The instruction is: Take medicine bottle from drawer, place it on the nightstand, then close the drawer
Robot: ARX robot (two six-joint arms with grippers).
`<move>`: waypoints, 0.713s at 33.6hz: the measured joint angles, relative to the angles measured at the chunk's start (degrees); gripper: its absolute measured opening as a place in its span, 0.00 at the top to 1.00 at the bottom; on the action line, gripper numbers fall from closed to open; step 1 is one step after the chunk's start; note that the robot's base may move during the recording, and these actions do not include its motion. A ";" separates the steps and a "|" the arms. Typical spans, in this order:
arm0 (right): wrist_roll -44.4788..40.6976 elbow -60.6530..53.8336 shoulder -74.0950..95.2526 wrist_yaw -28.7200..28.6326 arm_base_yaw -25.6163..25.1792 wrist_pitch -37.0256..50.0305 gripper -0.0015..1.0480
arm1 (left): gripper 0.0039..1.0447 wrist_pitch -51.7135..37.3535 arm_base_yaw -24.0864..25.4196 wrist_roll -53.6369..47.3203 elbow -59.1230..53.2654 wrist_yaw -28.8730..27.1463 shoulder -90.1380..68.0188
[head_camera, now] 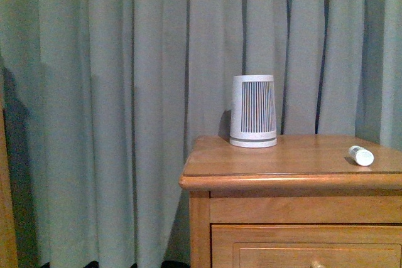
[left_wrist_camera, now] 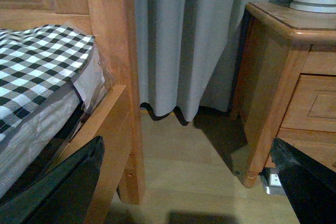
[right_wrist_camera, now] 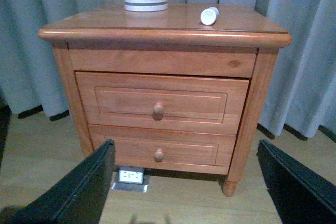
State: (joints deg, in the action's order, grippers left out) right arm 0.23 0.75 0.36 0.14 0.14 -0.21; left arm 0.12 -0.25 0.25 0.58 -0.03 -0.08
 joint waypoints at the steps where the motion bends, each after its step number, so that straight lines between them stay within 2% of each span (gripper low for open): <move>1: 0.00 0.00 0.00 0.00 0.00 0.02 0.12 | 0.06 0.00 0.00 0.00 0.00 0.00 0.00; 2: 0.00 0.00 0.00 0.00 0.00 0.00 0.06 | 0.06 0.00 0.00 0.00 0.00 0.00 0.00; 3: 0.00 0.00 0.00 0.00 0.00 0.00 0.05 | 0.06 0.00 0.00 0.00 0.00 0.00 0.00; 24: 0.00 0.00 0.00 0.00 0.00 0.00 0.07 | 0.06 0.00 0.00 0.00 -0.02 0.00 0.00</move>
State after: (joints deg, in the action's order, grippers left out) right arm 0.23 0.75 0.36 0.14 0.14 -0.21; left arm 0.12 -0.25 0.25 0.56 -0.03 -0.08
